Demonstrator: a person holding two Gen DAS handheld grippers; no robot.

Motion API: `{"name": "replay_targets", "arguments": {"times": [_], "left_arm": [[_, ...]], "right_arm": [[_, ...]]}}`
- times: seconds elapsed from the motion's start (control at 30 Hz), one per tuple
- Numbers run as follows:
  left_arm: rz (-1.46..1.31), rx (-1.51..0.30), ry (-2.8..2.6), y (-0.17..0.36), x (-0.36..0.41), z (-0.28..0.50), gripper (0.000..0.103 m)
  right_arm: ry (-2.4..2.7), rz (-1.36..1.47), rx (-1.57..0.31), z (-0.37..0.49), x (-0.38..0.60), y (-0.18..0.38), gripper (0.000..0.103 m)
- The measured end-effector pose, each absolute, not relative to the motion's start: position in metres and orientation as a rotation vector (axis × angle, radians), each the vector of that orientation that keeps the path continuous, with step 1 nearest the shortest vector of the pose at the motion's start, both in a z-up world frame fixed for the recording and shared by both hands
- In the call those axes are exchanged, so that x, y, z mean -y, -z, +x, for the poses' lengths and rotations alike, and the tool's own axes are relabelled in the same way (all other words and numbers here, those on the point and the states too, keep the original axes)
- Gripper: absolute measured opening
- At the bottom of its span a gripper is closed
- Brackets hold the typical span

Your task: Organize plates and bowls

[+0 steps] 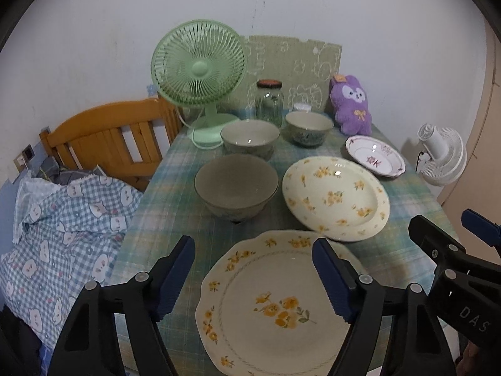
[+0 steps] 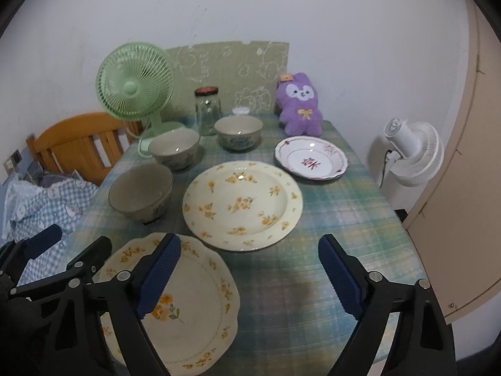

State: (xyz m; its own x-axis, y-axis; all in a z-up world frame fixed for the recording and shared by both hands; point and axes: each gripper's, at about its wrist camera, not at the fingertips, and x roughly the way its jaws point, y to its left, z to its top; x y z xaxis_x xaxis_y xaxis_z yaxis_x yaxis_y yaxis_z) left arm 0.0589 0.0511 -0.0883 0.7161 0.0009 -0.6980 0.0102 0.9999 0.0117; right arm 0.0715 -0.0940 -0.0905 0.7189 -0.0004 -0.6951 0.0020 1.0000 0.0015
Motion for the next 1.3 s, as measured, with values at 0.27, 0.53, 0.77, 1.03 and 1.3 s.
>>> {"name": "replay_targets", "arguments": {"times": [0.27,0.53,0.77,1.03,1.3], "left_arm": [[0.022,-0.835,0.002,0.118,-0.059,0.069,0.07],[0.045,-0.917,-0.012,0.15,-0.068,0.075,0.068],[0.037,-0.961,-0.008,0.166,-0.078,0.081,0.068],[0.016,-1.02,0.007,0.184,-0.089,0.092,0.059],[-0.008,-1.071,0.017,0.197,-0.095,0.1,0.051]], "right_arm": [[0.001,-0.014,-0.832,0.085,0.081,0.122,0.088],[-0.01,-0.017,-0.906,0.093,0.065,0.151,0.084],[0.002,-0.002,-0.969,0.1,0.052,0.174,0.079],[0.042,-0.006,-1.034,0.105,0.047,0.195,0.074],[0.077,-0.009,-1.1,0.114,0.048,0.21,0.065]]}}
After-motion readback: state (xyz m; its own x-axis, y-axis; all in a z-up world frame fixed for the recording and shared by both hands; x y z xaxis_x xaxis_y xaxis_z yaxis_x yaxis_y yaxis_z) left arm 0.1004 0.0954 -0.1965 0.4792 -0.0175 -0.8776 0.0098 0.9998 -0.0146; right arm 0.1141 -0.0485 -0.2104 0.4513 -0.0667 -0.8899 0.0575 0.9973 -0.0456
